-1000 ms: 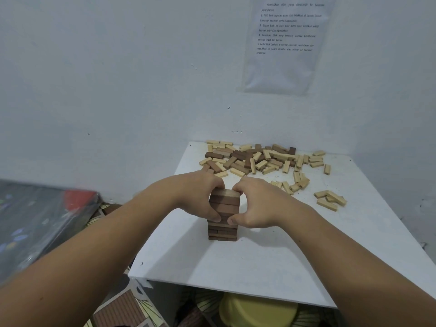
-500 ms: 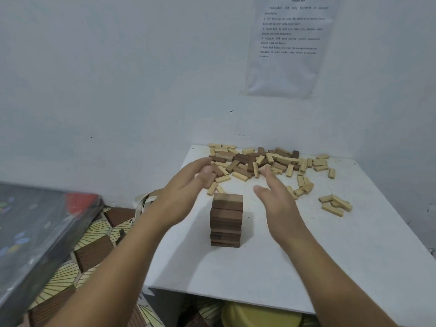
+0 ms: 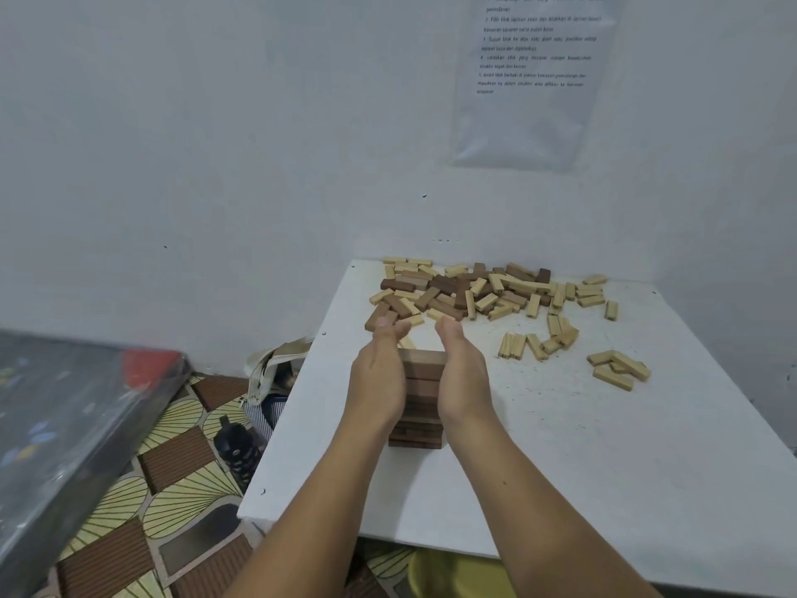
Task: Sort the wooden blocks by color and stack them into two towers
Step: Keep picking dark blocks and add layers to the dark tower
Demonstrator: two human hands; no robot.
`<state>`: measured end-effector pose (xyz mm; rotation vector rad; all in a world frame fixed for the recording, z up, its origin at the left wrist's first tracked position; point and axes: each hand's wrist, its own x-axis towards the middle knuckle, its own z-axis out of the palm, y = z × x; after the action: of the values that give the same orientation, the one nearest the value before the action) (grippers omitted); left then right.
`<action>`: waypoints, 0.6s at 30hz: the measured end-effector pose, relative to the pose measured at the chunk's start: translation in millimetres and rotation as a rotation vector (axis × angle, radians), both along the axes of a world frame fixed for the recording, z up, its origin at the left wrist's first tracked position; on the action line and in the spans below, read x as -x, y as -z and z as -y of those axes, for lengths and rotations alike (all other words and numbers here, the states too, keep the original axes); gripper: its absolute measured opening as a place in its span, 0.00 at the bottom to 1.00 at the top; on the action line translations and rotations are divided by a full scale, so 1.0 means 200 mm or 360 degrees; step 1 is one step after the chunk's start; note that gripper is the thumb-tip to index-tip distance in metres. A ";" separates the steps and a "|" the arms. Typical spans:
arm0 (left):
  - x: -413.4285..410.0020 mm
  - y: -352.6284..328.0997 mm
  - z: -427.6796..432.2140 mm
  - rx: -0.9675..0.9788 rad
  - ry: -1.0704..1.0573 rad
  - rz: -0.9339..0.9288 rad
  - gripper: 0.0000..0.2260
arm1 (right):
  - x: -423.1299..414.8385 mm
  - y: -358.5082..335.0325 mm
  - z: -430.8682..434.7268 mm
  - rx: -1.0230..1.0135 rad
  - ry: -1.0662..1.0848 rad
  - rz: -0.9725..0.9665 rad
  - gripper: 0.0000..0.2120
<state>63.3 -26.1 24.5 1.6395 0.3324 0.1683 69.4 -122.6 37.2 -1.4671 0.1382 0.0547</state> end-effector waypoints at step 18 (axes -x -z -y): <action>0.01 -0.01 0.02 -0.0041 -0.0108 -0.0007 0.27 | 0.01 0.00 -0.03 -0.0005 0.0038 -0.0019 0.22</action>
<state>62.1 -30.0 26.5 1.6548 0.3912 0.2210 67.3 -116.1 36.2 -1.4623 0.1651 0.0443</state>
